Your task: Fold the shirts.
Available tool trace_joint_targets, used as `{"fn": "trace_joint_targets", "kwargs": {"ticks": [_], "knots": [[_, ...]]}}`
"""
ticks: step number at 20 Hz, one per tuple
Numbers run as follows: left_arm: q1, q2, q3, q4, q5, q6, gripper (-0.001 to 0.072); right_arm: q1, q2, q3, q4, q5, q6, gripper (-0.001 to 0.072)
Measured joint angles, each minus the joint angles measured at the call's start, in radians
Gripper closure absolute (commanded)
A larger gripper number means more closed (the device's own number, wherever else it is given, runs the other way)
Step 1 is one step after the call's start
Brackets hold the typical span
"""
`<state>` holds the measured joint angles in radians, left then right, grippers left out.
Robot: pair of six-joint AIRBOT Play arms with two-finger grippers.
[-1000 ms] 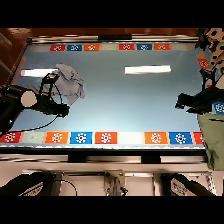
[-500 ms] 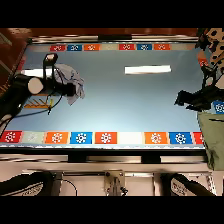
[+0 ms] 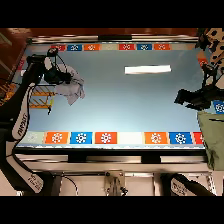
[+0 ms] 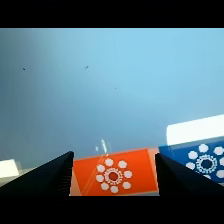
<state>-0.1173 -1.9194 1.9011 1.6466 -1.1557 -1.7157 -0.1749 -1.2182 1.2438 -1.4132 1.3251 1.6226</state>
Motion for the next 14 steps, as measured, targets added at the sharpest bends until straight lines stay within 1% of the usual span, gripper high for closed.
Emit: {"fn": "trace_joint_targets", "kwargs": {"ticks": [3, 4, 5, 6, 10, 12, 14], "knots": [[0.011, -0.063, 0.027, 0.024, -0.021, -0.021, -0.001, 0.0, 0.0, 0.0, 0.008, -0.001, 0.001, 0.0094], [0.012, -0.081, 0.031, 0.026, -0.027, -0.035, 0.0132, 0.0, 0.0, 0.0, 0.014, -0.001, 0.0, 0.0094], [0.012, -0.092, 0.034, 0.029, -0.028, -0.053, 0.0423, 0.0, 0.0, 0.0, 0.021, -0.001, 0.0, 0.0094], [0.011, -0.1, 0.037, 0.029, -0.029, -0.068, 0.0673, 0.0, 0.0, 0.0, 0.026, -0.001, 0.0, 0.0094], [0.001, -0.072, 0.042, 0.028, -0.018, -0.08, 0.068, 0.0, 0.0, 0.0, 0.038, 0.002, -0.029, 0.0094], [-0.022, -0.002, 0.043, 0.022, 0.023, -0.074, 0.068, 0.0, 0.0, 0.009, 0.042, 0.016, -0.049, 0.0094], [-0.065, 0.105, 0.043, 0.022, 0.055, -0.063, 0.068, 0.0, 0.007, 0.035, 0.043, 0.035, -0.067, 0.0094]]}}
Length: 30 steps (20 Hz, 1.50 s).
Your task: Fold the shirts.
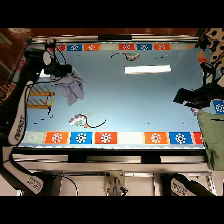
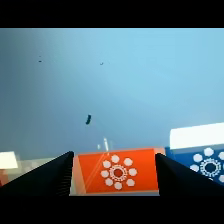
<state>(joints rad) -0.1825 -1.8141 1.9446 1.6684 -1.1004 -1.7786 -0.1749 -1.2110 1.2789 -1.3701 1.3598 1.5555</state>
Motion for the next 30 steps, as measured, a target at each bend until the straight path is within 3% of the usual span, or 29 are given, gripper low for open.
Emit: {"fn": "trace_joint_targets", "kwargs": {"ticks": [8, 15, 16, 17, 18, 19, 22, 23, 27, 30], "knots": [[-0.4, 0.49, 0.001, -0.014, 0.01, 0.055, 0.068, 0.0, 0.179, 0.251, -0.01, 0.046, -0.051, 0.0094], [-0.631, 0.555, -0.181, -0.014, -0.121, 0.006, 0.0679, 0.0, 0.34, 0.335, -0.049, 0.226, -0.068, 0.0094], [-0.649, 0.55, -0.232, -0.025, -0.107, -0.01, 0.0651, 0.0, 0.345, 0.337, -0.057, 0.264, -0.07, 0.0094], [-0.666, 0.54, -0.287, -0.049, -0.081, -0.026, 0.0403, 0.0, 0.348, 0.339, -0.061, 0.292, -0.074, 0.0094], [-0.681, 0.528, -0.334, -0.086, -0.049, -0.039, 0.0046, 0.0, 0.349, 0.34, -0.063, 0.311, -0.076, 0.0094], [-0.697, 0.514, -0.373, -0.133, -0.013, -0.048, -0.0007, 0.0, 0.346, 0.341, -0.067, 0.327, -0.076, 0.0094], [-0.698, 0.492, -0.428, -0.212, 0.035, -0.069, -0.0005, 0.0, 0.32, 0.343, -0.071, 0.354, -0.079, 0.0094], [-0.678, 0.495, -0.435, -0.22, 0.022, -0.068, 0.0031, 0.0, 0.305, 0.343, -0.071, 0.357, -0.079, 0.0094], [-0.528, 0.541, -0.485, -0.252, -0.162, -0.01, 0.0038, 0.0, 0.234, 0.335, -0.069, 0.37, -0.079, 0.0094], [-0.429, 0.618, -0.651, -0.277, -0.231, 0.019, 0.0037, 0.0, 0.189, 0.269, -0.05, 0.369, -0.079, 0.0094]]}}
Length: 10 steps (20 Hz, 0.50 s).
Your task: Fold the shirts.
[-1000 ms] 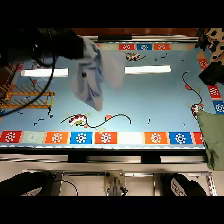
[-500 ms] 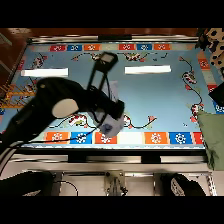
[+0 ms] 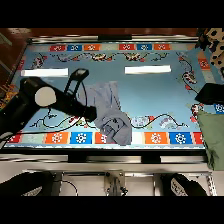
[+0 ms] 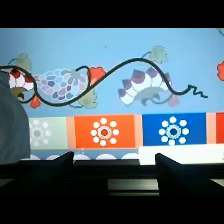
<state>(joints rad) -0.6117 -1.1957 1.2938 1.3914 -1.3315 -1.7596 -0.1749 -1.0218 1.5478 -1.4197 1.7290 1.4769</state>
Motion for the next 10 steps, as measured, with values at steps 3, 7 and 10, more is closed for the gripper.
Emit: {"fn": "trace_joint_targets", "kwargs": {"ticks": [3, 7, 10], "knots": [[0.047, 0.063, -0.23, -0.075, 0.068, 0.01, 0.0036, 0.0, -0.023, -0.149, 0.077, -0.024, -0.001, 0.0093], [0.067, 0.076, -0.43, -0.206, 0.237, 0.03, 0.0037, 0.0, -0.031, -0.379, 0.245, -0.088, 0.004, 0.0093], [0.073, 0.062, -0.483, -0.259, 0.304, 0.039, 0.0037, 0.0, -0.033, -0.51, 0.323, -0.114, 0.01, 0.0093]]}}
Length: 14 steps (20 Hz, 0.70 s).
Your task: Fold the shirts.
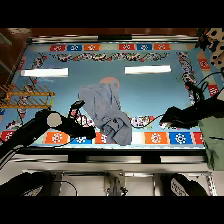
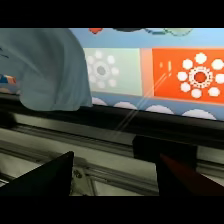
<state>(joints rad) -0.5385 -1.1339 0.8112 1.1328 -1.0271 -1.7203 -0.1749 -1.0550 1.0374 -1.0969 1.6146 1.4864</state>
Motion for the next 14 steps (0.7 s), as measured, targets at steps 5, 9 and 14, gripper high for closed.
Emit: {"fn": "trace_joint_targets", "kwargs": {"ticks": [5, 9, 14], "knots": [[-0.004, -0.01, -0.026, -0.056, 0.053, 0.016, 0.0037, 0.045, -0.001, -0.149, 0.04, -0.063, 0.019, 0.0093], [-0.012, -0.027, -0.027, -0.083, 0.119, 0.028, 0.0037, 0.153, -0.002, -0.214, 0.04, -0.136, 0.021, 0.0092], [-0.016, -0.068, -0.028, -0.106, 0.166, 0.048, 0.0036, 0.203, -0.003, -0.235, 0.032, -0.194, 0.028, 0.0029]]}}
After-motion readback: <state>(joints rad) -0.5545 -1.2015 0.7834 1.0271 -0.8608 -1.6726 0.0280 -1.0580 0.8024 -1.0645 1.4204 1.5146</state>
